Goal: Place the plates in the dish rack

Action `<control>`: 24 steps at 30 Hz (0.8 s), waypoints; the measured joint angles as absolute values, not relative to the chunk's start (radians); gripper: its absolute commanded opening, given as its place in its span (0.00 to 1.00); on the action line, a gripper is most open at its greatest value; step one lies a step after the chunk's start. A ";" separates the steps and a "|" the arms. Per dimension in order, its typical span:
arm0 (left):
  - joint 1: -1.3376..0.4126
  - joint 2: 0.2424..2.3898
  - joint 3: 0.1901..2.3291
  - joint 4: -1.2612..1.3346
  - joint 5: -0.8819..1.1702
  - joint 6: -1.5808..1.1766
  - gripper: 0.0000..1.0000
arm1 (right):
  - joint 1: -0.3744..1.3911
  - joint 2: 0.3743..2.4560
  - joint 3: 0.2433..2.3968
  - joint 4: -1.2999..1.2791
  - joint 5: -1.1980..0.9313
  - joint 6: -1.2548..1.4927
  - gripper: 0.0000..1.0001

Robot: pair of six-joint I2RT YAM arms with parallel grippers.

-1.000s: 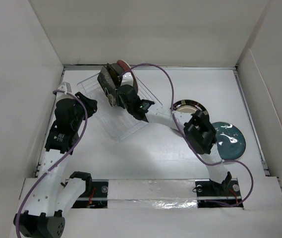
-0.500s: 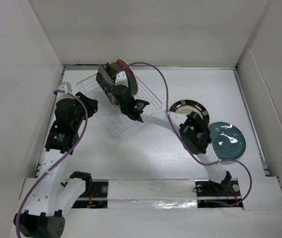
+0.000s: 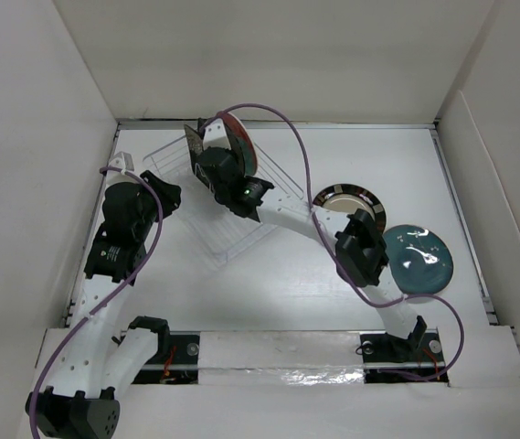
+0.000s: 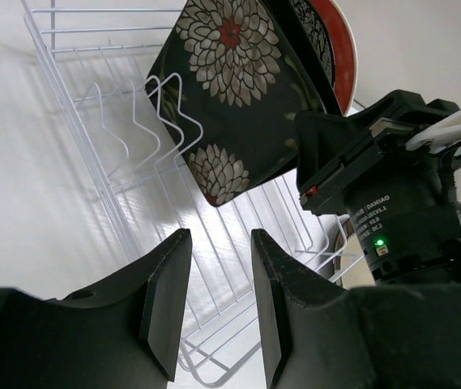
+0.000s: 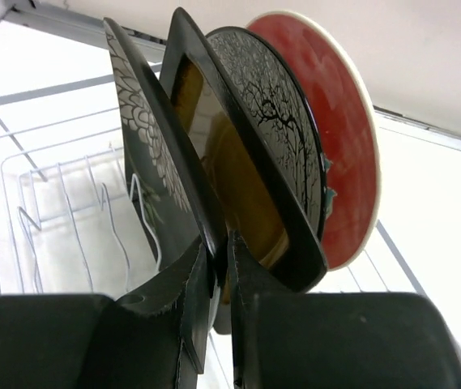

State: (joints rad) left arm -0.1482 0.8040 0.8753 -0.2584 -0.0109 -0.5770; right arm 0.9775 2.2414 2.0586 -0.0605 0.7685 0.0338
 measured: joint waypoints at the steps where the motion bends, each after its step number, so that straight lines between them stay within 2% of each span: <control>1: -0.148 0.804 0.875 -0.258 -0.011 -0.577 0.33 | 0.978 2.241 2.069 -0.079 0.769 0.031 0.00; 6: -0.148 0.804 0.875 -0.258 -0.011 -0.576 0.33 | 0.979 2.238 2.064 -0.087 0.771 0.026 0.00; 11: -0.148 0.804 0.875 -0.258 -0.010 -0.576 0.33 | 0.987 2.188 1.932 -0.023 0.773 0.063 0.00; 16: -0.148 0.804 0.875 -0.251 -0.010 -0.575 0.33 | 0.992 2.125 1.751 0.152 0.806 0.126 0.00; 22: -0.148 0.804 0.873 -0.250 -0.010 -0.575 0.33 | 0.999 2.119 1.700 0.247 0.838 0.157 0.01; 23: -0.148 0.804 0.872 -0.250 -0.010 -0.575 0.33 | 0.999 2.119 1.700 0.247 0.839 0.160 0.08; 24: -0.148 0.804 0.871 -0.250 -0.010 -0.575 0.33 | 0.999 2.119 1.700 0.247 0.839 0.163 0.27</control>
State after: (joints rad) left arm -0.1482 0.8040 0.8707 -0.2504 -0.0105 -0.5755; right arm 0.9985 2.1185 1.7000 0.2474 0.8391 0.1627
